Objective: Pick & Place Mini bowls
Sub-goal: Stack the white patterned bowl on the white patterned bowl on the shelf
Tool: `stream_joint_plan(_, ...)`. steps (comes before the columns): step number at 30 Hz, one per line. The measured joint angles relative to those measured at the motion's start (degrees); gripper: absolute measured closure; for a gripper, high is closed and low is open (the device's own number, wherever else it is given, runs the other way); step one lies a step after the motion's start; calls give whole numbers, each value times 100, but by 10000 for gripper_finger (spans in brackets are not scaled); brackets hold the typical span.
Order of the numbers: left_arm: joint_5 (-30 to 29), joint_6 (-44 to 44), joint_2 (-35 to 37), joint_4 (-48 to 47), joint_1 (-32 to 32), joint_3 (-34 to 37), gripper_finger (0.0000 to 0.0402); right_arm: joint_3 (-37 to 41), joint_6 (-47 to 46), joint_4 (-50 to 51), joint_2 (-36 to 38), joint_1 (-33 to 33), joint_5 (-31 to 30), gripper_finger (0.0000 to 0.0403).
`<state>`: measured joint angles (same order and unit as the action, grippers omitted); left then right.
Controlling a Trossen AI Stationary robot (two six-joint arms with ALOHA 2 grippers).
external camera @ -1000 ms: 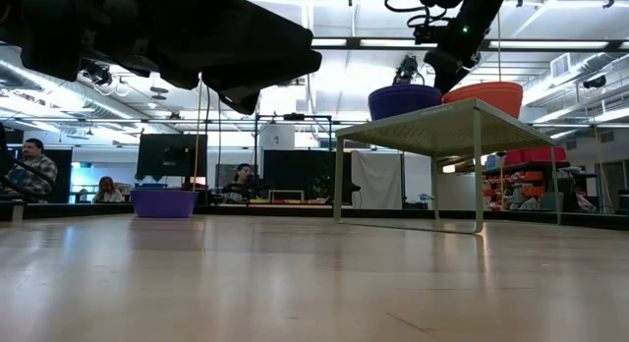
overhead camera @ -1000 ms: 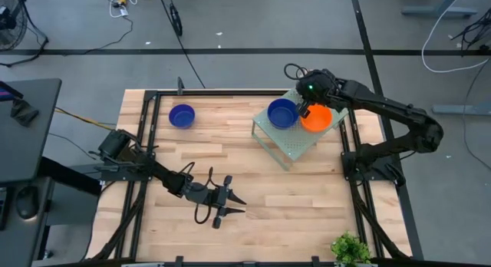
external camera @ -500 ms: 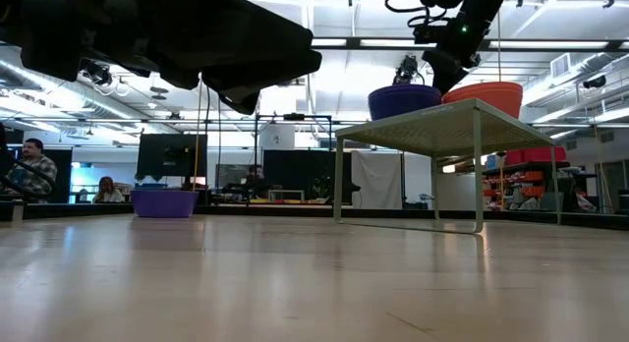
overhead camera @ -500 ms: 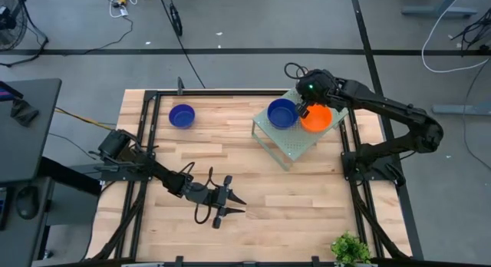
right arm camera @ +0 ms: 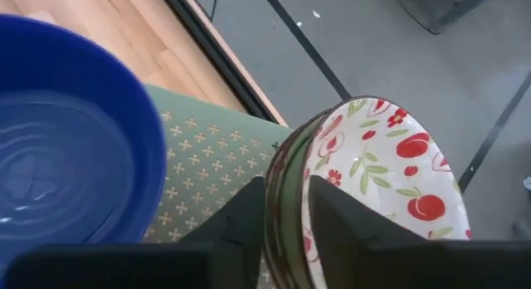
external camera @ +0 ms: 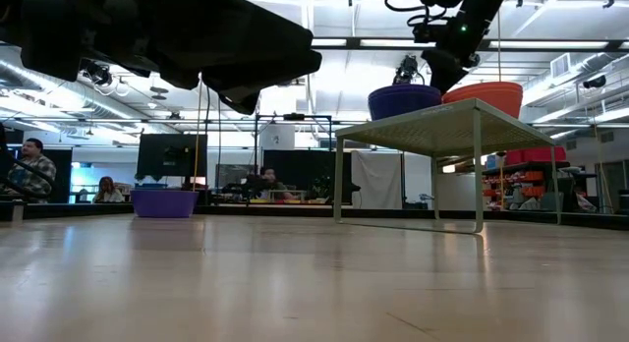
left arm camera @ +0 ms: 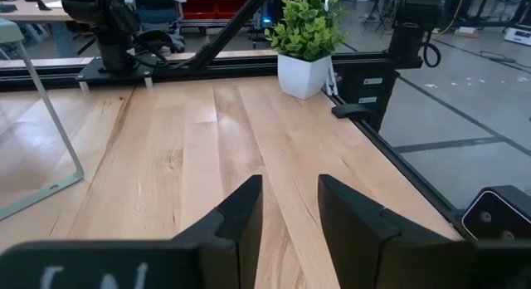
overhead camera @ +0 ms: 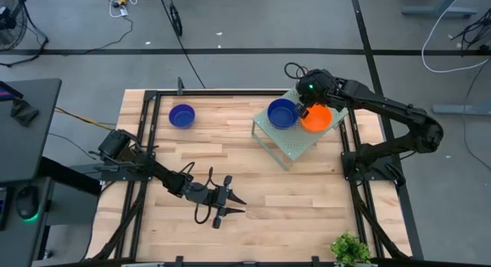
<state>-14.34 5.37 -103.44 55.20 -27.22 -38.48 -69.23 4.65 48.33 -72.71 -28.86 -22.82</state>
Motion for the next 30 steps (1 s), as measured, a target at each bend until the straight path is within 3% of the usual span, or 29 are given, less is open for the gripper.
stream_joint_plan(6, -1, -2, 0, -4, 0, 0, 280, -206, 9, 94, 55, 0, 589, 267)
stream_joint_plan(11, 0, 0, 0, -64, 0, -1, 280, -305, -228, 225, 57, 3, 808, 265)
stream_joint_plan(30, 1, 1, 0, -113, 0, -2, 280, -84, -1104, 64, 48, -495, 439, 398)
